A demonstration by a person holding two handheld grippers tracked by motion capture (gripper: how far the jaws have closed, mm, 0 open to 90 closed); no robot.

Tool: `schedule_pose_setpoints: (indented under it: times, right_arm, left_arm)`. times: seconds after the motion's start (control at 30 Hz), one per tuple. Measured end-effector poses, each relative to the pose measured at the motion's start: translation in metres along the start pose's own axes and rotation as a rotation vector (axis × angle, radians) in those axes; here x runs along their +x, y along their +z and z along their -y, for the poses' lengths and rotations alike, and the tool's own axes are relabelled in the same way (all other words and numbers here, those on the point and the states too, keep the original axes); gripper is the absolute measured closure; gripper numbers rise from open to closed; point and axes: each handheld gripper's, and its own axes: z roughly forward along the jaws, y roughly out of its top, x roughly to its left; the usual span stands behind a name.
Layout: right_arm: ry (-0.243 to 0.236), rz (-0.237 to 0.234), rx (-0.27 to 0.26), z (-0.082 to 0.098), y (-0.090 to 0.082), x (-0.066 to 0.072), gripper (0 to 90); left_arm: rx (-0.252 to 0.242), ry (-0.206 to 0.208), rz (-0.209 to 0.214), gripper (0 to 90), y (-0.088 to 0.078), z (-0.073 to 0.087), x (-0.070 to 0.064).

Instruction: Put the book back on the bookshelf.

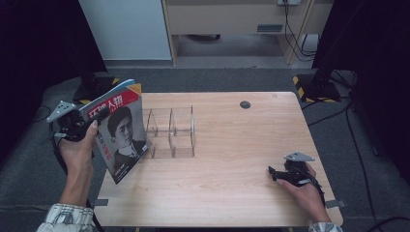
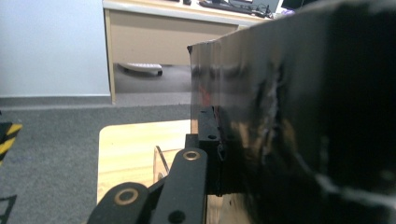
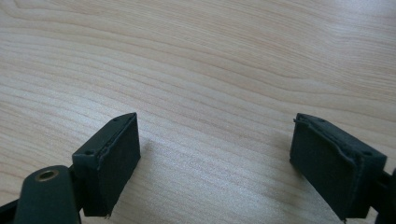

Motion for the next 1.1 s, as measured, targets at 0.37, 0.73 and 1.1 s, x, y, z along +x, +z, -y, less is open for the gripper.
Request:
schedule_pose_setpoints:
  times: [0.37, 0.73, 1.1]
  right_arm:
    - [0.0, 0.0, 0.0, 0.0, 0.0, 0.0, 16.3]
    - [-0.003, -0.003, 0.002, 0.0, 0.0, 0.0, 16.3]
    - [-0.005, -0.005, 0.002, 0.0, 0.0, 0.0, 16.3]
  left_arm:
    - [-0.038, -0.008, -0.013, 86.6, 0.004, 0.004, 0.002]
    - [-0.059, -0.007, -0.02, 86.6, 0.008, 0.004, 0.0]
    - [-0.084, 0.001, -0.011, 86.5, 0.011, 0.002, -0.001]
